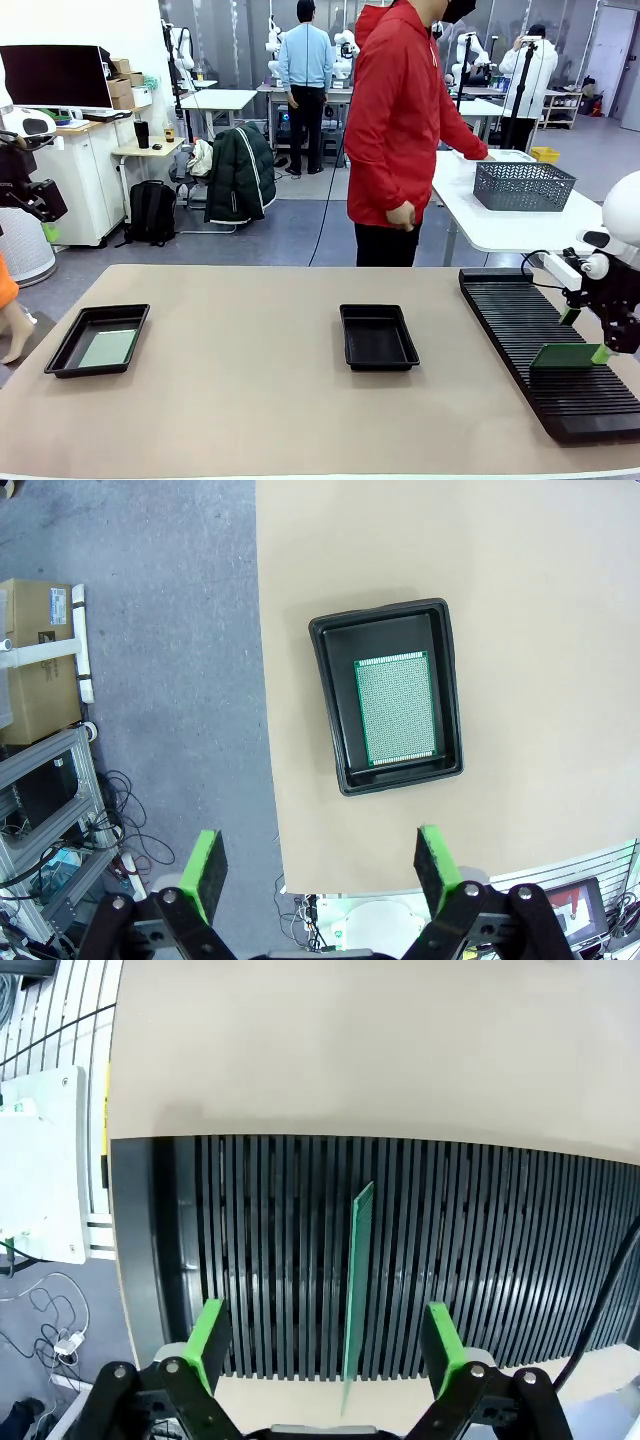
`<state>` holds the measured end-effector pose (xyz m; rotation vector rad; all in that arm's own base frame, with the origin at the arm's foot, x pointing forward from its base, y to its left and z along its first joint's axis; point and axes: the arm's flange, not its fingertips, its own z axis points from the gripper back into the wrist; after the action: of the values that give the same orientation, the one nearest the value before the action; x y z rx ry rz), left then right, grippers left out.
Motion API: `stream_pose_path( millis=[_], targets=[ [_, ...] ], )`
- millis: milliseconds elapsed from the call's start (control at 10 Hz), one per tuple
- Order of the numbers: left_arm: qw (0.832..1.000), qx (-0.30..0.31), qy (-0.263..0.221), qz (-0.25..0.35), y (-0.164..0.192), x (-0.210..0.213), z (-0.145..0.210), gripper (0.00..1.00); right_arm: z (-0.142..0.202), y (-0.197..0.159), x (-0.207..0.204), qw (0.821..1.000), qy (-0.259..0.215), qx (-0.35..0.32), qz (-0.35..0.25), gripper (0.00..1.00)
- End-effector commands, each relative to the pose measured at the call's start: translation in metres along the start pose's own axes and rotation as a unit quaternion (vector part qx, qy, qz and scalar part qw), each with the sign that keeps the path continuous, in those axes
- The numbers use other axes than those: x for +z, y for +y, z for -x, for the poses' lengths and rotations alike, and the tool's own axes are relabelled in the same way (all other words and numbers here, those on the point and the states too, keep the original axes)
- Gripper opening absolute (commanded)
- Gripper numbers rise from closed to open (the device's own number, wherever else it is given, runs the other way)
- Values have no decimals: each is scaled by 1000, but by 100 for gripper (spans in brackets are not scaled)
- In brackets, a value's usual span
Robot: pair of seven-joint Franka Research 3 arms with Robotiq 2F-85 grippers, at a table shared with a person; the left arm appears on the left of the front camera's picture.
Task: Inspect and transfer BCBs to ESD trays.
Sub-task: Pick up the Blank PCB from the PCB Rack and place it in the right ESD tray.
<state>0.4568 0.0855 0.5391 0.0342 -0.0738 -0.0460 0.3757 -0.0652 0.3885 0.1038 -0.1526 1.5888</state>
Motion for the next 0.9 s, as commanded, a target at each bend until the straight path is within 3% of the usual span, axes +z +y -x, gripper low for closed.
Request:
stream_pose_path(
  millis=[0, 800],
  targets=[
    [1000, 0, 0, 0, 0, 0, 0, 100, -7, 58, -48, 1000, -5, 8, 13, 100],
    [1000, 0, 0, 0, 0, 0, 0, 100, 1, 59, -68, 1000, -5, -5, 15, 100]
  ],
)
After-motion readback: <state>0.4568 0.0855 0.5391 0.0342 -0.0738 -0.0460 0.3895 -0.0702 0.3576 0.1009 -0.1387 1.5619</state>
